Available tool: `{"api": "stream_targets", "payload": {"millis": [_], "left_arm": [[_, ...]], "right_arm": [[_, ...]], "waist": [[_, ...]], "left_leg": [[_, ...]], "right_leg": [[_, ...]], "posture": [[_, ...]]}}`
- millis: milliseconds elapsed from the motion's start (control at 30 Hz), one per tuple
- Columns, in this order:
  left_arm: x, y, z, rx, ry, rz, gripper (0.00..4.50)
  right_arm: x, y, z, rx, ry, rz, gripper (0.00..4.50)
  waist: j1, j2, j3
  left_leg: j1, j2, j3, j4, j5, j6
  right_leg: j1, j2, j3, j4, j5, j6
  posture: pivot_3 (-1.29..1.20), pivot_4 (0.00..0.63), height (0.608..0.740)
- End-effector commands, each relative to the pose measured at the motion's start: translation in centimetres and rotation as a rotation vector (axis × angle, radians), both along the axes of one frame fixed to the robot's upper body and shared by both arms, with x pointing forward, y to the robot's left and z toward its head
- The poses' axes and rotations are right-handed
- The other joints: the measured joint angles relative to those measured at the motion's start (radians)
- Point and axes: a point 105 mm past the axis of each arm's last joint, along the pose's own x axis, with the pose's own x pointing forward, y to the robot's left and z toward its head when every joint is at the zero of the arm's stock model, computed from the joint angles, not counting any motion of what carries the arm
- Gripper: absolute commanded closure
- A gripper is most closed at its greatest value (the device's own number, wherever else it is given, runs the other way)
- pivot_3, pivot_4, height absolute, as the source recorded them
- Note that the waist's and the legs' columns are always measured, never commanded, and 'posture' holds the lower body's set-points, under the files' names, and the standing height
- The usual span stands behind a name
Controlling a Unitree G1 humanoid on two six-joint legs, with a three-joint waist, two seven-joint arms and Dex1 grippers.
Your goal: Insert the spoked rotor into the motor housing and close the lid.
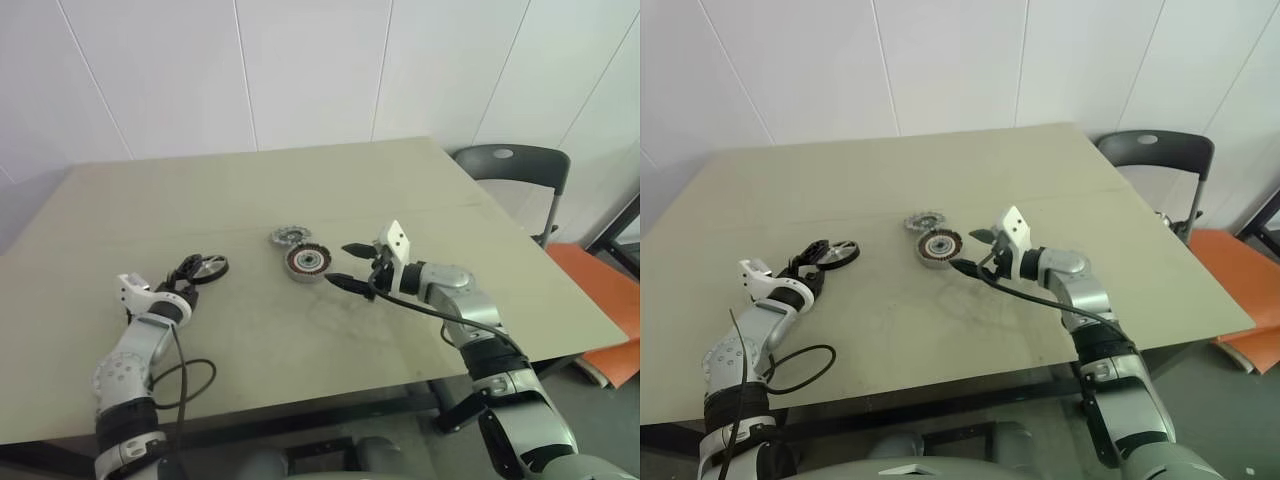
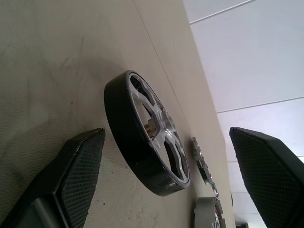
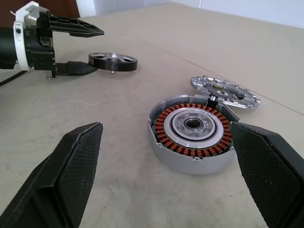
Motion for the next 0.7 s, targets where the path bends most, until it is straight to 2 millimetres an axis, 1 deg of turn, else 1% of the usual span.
{"api": "stream_targets", "payload": {"millis": [33,233,300,367,467,533,633,700], "left_arm": [[-0.2,0.2,0.3,0.007,-0.008,0.010,0.66],[-0.7,0.4,0.4,-0.002,-0.007,0.061,2.68],[-0.9,0.3,0.5,-0.006,-0.010,0.075,3.43],[-1.0,0.1,0.6,-0.012,-0.013,0.087,4.07],[-0.9,-0.2,0.8,-0.032,-0.021,0.095,4.10],[-0.5,-0.7,1.3,-0.043,-0.043,0.075,4.10],[0.6,-1.7,3.0,-0.053,-0.115,0.012,4.10],[2.0,-3.0,4.6,-0.071,-0.184,-0.067,4.10]], "right_arm": [[0.6,0.2,1.7,0.010,-0.062,0.004,0.00],[0.7,0.2,1.7,0.007,-0.065,0.002,0.00],[0.8,0.1,1.7,0.006,-0.065,0.001,0.00],[0.9,0.1,1.7,0.006,-0.065,0.000,0.00],[1.0,0.2,1.7,0.007,-0.067,0.001,0.00],[1.0,0.3,1.7,0.008,-0.069,0.001,0.00],[1.1,0.3,1.8,0.009,-0.072,-0.001,0.00],[1.1,0.2,1.8,0.009,-0.073,-0.003,0.00]], "waist": [[-0.001,0.000,0.000],[-0.003,0.000,0.000],[-0.003,0.000,0.000],[-0.002,0.000,0.000],[-0.002,0.000,0.000],[-0.002,0.000,0.000],[-0.002,-0.001,0.001],[0.004,-0.002,0.001]], "left_leg": [[0.000,0.000,0.000,0.000,0.000,0.000],[0.000,0.000,0.000,-0.001,0.000,0.000],[0.000,0.000,0.000,-0.001,0.000,0.000],[0.000,0.000,0.000,-0.002,0.000,0.000],[0.000,0.000,0.000,-0.002,0.000,0.000],[0.000,0.000,0.000,-0.002,0.000,0.000],[0.000,0.000,0.000,-0.002,0.000,0.000],[-0.001,0.000,0.000,-0.002,0.000,0.000]], "right_leg": [[0.000,0.000,0.000,0.000,0.000,0.000],[0.000,0.000,0.000,-0.001,0.000,0.000],[0.000,0.000,0.000,-0.002,0.000,0.000],[0.000,0.000,0.000,-0.002,0.000,0.000],[0.000,0.000,0.000,-0.002,0.000,0.000],[0.000,0.000,0.000,-0.002,0.000,0.000],[0.000,0.000,0.000,-0.002,0.000,0.000],[0.000,0.000,0.000,-0.002,0.000,0.000]], "posture": [[0.00,0.000,0.740],[0.00,0.000,0.740],[0.00,0.000,0.740],[0.00,0.000,0.740],[0.00,0.000,0.740],[0.00,0.000,0.740],[0.00,0.000,0.740],[0.00,0.000,0.740]]}}
